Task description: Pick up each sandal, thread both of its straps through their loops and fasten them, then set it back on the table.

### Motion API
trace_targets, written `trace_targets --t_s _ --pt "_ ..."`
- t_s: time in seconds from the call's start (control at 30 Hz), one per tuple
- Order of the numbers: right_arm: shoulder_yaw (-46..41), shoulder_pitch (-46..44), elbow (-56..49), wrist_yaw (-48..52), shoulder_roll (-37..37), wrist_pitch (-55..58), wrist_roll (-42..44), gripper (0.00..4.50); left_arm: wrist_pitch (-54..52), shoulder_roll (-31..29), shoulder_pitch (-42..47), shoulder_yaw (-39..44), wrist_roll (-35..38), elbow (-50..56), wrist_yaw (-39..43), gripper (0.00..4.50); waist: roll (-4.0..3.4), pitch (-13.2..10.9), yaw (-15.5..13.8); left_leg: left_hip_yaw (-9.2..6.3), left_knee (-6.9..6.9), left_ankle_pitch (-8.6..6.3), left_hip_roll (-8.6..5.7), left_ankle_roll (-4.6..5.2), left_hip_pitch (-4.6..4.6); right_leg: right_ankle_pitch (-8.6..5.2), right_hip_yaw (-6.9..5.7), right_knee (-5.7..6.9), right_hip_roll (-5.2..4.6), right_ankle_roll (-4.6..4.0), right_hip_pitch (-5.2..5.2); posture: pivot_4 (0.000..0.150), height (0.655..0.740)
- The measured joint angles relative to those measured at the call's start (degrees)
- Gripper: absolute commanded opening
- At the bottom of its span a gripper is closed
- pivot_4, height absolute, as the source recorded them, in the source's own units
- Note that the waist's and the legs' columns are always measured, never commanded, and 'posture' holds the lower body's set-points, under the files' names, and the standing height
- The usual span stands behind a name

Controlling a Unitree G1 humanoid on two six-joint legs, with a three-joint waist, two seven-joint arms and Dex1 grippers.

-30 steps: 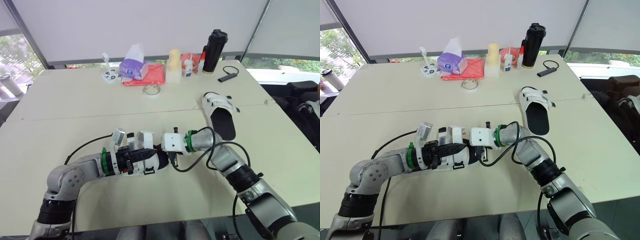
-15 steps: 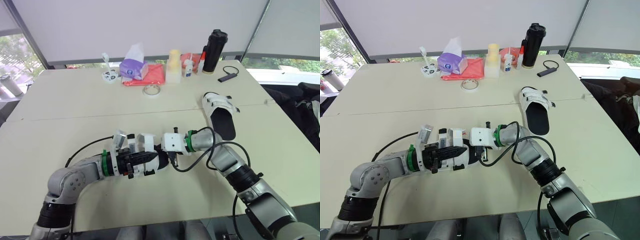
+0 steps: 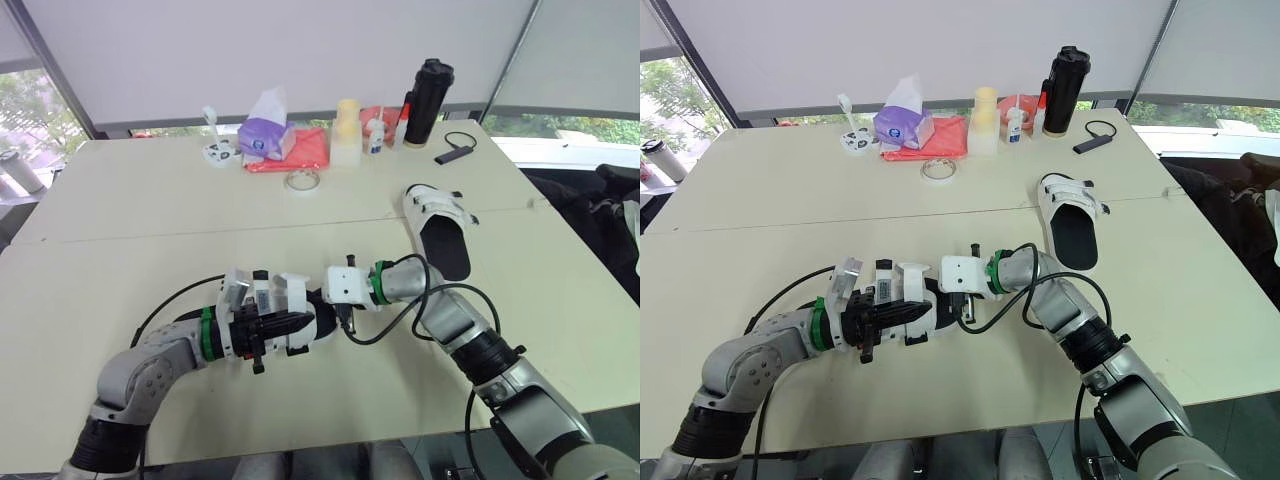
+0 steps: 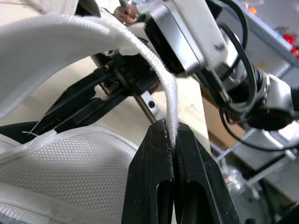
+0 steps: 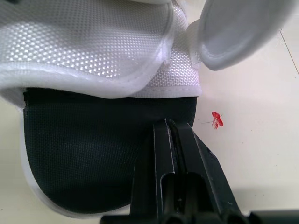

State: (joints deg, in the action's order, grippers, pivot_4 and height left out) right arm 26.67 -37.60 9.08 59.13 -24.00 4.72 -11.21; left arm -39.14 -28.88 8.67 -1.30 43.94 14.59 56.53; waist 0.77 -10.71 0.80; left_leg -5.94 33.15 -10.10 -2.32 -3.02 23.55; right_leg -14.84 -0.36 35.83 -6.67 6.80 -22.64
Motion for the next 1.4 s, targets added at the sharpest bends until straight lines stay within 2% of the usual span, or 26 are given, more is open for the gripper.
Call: trace_targets --t_s 0.27,1.0,1.33,1.4 --pt "0.1 0.0 0.0 0.0 0.0 -0.1 0.0 0.0 11.8 -1.3 -0.7 -2.4 -6.9 -2.2 4.7 0.03 -0.07 0.0 0.0 0.01 -0.04 0.0 0.02 0.0 0.0 0.01 0.0 -0.07 -0.01 -0.01 0.0 0.15 0.74" --pt "0.3 -0.1 0.2 0.0 0.2 -0.1 0.0 0.0 32.2 -3.7 -3.0 -6.8 -17.7 -6.8 11.1 0.03 -0.2 0.1 0.1 0.03 -0.09 -0.01 0.05 0.02 0.0 0.0 -0.01 -0.1 0.0 -0.01 -0.02 0.15 0.74" --pt "0.6 -0.4 0.4 0.0 0.3 -0.2 0.0 0.0 29.1 -6.1 -2.4 -7.5 -18.2 -6.0 11.8 0.03 -0.39 0.2 0.3 0.02 -0.11 -0.01 0.06 0.02 -0.01 0.0 -0.01 -0.09 0.04 0.0 -0.03 0.15 0.74" --pt "0.8 -0.5 0.5 0.0 0.3 -0.2 0.0 0.0 27.4 -6.5 -2.4 -7.5 -17.9 -5.3 11.7 0.57 -0.42 0.2 0.4 0.02 -0.12 -0.01 0.07 0.03 -0.02 0.0 -0.01 -0.09 0.06 0.0 -0.03 0.15 0.74"
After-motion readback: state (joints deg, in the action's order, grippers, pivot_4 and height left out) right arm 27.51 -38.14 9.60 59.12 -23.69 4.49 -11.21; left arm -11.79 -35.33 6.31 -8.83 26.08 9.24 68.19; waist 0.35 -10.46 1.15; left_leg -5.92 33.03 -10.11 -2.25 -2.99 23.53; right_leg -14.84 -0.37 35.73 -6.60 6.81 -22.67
